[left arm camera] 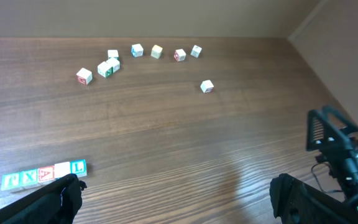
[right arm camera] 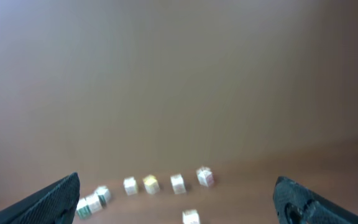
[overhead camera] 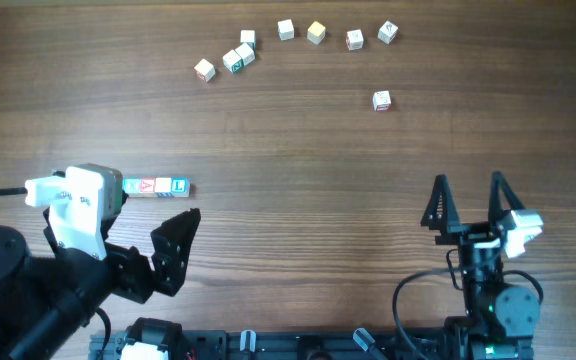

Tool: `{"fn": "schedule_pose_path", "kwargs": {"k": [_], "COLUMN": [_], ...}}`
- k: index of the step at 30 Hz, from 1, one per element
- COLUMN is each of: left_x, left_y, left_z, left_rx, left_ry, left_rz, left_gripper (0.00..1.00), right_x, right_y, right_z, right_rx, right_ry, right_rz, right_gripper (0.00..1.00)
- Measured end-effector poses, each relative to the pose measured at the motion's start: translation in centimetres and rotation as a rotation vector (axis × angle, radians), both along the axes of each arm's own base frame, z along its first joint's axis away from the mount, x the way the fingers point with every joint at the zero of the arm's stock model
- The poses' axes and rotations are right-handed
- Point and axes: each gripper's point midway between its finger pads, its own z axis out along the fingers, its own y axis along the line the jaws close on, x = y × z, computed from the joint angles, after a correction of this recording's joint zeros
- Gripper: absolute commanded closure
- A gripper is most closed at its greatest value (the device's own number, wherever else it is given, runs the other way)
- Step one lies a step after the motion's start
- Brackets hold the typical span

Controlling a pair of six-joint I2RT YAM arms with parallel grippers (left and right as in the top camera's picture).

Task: Form a horizontal line

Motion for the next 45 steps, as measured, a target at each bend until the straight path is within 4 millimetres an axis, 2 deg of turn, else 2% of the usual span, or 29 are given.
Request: {"fn": "schedule_pose_path", "kwargs": {"k": [5, 6, 17, 45], "left_x": [0.0, 0.0, 0.0, 0.0], "left_y": [0.0, 0.0, 0.0, 0.0], "left_z": [0.0, 0.0, 0.0, 0.0], "left_rx": [0.0, 0.0, 0.0, 0.0], "left_ry": [0.0, 0.0, 0.0, 0.0], "left_rz": [0.0, 0.0, 0.0, 0.0], "left_gripper": [0.0, 0.0, 0.0, 0.0], "right_x": [0.5, 0.5, 0.5, 0.5], "right_y": [-0.3, -0.3, -0.1, -0.1], "right_z": [-5.1, -5.2, -5.2, -5.2], "right_rx": [-0.003, -0.014, -0.122, -0.127], "right_ry": [0.208, 0.214, 0.206, 0.205], "right_rz": [-0.019, -0.019, -0.021, -0.018], "right_gripper": [0.0, 0.0, 0.0, 0.0]}}
